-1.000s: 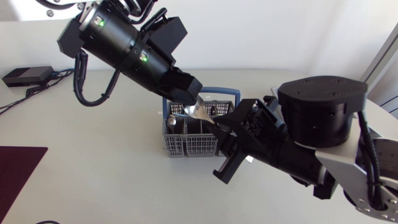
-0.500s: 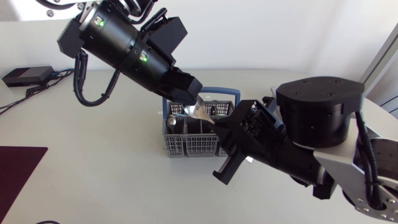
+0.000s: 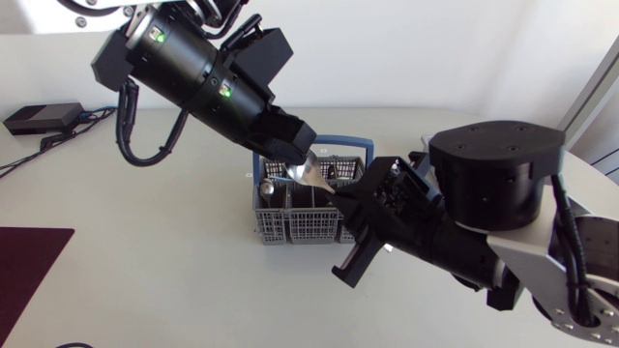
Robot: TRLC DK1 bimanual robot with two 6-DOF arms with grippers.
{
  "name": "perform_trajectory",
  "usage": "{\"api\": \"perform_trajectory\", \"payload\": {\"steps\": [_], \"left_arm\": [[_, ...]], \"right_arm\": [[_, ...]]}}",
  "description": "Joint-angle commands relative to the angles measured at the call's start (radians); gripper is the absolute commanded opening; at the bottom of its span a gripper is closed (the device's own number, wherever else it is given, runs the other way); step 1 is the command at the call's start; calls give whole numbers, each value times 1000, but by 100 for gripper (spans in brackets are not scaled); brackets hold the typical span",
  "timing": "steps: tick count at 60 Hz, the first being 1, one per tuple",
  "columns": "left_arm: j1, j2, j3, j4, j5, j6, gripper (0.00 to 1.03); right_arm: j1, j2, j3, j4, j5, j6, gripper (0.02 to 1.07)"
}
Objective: Sort the cutlery from the basket into the organizer compartments.
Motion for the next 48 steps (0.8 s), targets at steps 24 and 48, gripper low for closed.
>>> {"api": "perform_trajectory", "payload": {"steps": [24,48], "left_arm": [[-8,-11,74,20,20,-31,66],[45,-51,55,164,25,-37,68]], "right_arm": [[1,-19,-60,-75,-2,16,12],[-218,-225,-123,-232,-8,23,12]]}}
